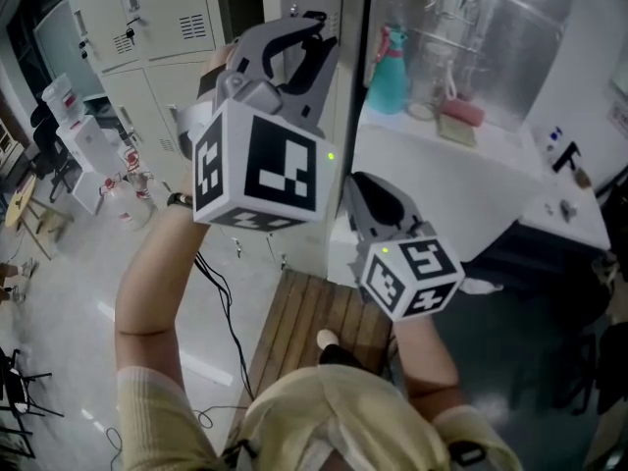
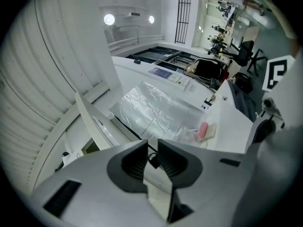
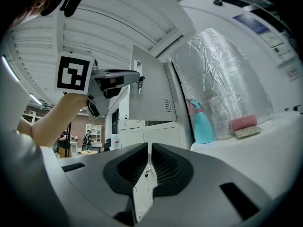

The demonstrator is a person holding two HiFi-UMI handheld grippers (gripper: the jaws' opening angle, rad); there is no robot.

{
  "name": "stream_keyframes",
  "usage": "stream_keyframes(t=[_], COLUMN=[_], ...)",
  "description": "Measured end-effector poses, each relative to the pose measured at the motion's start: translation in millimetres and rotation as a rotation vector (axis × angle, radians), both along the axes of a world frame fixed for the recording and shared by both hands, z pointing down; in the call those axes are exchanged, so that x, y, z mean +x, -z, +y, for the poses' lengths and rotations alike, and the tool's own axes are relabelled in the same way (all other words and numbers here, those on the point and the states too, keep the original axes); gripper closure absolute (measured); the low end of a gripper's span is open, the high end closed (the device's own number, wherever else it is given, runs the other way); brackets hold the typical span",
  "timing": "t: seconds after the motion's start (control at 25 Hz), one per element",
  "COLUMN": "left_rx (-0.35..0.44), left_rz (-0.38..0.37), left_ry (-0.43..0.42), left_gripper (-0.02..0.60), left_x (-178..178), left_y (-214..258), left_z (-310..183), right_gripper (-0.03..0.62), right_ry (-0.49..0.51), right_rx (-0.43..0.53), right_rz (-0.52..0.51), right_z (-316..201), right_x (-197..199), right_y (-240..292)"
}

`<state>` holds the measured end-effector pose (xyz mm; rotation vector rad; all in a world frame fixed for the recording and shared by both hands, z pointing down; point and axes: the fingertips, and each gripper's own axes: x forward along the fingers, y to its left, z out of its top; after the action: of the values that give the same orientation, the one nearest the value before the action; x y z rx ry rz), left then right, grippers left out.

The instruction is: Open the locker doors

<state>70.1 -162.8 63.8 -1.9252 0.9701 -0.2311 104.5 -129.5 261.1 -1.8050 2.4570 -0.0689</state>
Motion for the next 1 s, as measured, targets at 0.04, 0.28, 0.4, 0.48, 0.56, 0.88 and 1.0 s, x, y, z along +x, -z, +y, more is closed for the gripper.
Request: stream_keyframes(t=[0.04, 0.28, 0.4, 0.48, 0.56, 0.88, 1.0], left_rx=[-0.009, -0.063, -0.095, -0.118, -0.144, -0.287, -0.335], left_rz=[0.004, 0.047, 0.081, 0.112, 0.142, 0.305, 0.355], left_ry=[-0.024, -0.145, -0.195, -0.225, -0.246, -0.228, -0.207], left_gripper=[0.517, 0.522, 0.522, 0.522, 0.522, 0.522, 0.522], left_x=[3, 3, -4, -10, -17, -61, -76], left_y=[-2, -7, -9, -12, -17, -48, -60], left_z=[5, 36, 50, 55, 59, 43, 33], right_gripper=[0.588, 0.588, 0.588, 0.588, 0.586, 0.588, 0.588], right_ry=[-0.003, -0.006, 0.007, 0.012, 0.012, 0.041, 0.055], right_rx=[0.001, -0.002, 0.000, -0.005, -0.013, -0.022, -0.029], right_rz=[-0.001, 0.002, 0.010, 0.010, 0.004, 0.003, 0.001], right_z=[1, 5, 7, 7, 7, -1, -7], right_x=[1, -1, -5, -6, -7, -15, -19], right_y=[0, 0, -1, -3, -5, -9, -11])
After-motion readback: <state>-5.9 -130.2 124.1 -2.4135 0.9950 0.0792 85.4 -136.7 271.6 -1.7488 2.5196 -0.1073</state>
